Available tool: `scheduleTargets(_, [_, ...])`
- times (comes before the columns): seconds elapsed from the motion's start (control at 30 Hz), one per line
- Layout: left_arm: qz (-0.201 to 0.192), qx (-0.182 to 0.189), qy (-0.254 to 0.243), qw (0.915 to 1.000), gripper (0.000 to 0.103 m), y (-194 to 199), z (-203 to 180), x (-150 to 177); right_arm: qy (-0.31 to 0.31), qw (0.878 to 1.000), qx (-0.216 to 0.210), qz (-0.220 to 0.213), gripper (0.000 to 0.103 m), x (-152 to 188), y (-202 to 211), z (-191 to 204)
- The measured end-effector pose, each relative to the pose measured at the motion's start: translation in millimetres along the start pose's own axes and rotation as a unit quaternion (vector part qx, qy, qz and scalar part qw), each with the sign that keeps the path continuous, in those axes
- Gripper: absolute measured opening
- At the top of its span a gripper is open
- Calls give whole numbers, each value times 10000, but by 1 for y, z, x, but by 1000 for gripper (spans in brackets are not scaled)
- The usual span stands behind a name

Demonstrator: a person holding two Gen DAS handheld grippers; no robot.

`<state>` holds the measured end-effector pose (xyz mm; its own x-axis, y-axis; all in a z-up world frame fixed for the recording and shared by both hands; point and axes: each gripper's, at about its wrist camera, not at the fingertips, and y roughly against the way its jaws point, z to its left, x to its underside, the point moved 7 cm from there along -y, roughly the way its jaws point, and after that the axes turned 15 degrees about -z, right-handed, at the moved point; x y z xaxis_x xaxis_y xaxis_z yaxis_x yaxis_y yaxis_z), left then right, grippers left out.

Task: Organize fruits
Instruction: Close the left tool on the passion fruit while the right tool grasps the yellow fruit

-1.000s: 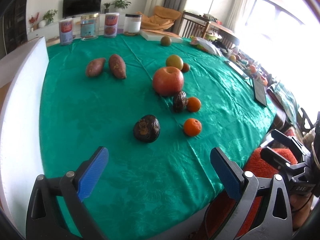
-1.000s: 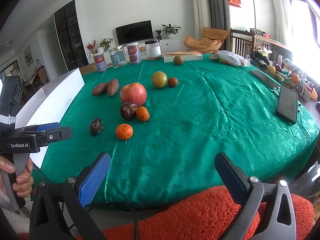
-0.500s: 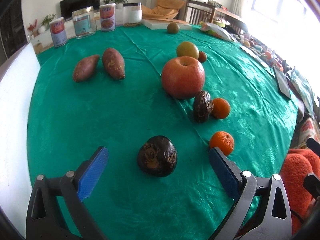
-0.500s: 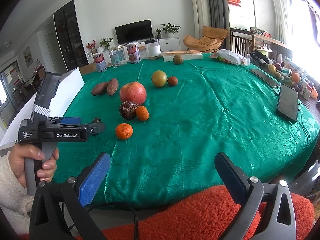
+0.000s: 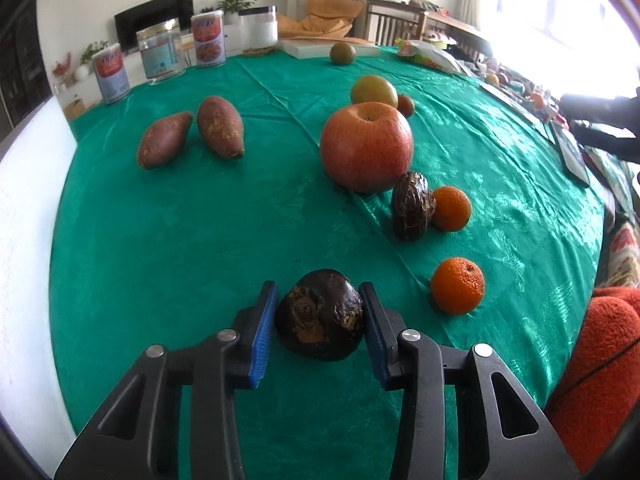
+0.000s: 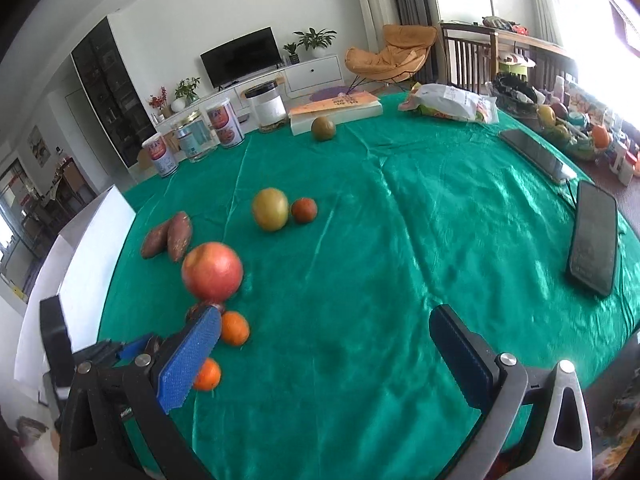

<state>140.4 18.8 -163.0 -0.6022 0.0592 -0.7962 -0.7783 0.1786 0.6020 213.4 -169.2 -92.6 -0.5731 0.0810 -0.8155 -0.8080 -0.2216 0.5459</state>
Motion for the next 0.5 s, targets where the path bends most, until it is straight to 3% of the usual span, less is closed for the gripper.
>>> scheduleTargets(0.13, [-45,26,300,9995,41,6,7,-4,638,9947,-573,572,100,-23,-86,42])
scheduleTargets(0.2, [-56,46,438,9990,41,11,11,-7,1091,9898,-555,724,83,-27,-121,59])
scheduleTargets(0.27, [-75,47,555,9984,41,16,15,-9,1445,9836,-566,923,78,-26,-148,71])
scheduleTargets(0.33, [-102,57,671,9977,41,21,18,-12,1816,9744,-642,1158,78,-19,-167,83])
scheduleTargets(0.4, [-144,64,755,9970,41,27,21,-16,2222,9629,-629,1399,69,-10,-181,89])
scheduleTargets(0.47, [-197,93,831,9963,41,32,22,-21,2611,9533,-451,1447,49,-7,-185,91])
scheduleTargets(0.5, [-236,116,863,9959,41,35,24,-24,2615,9522,-449,1512,49,-7,-185,92])
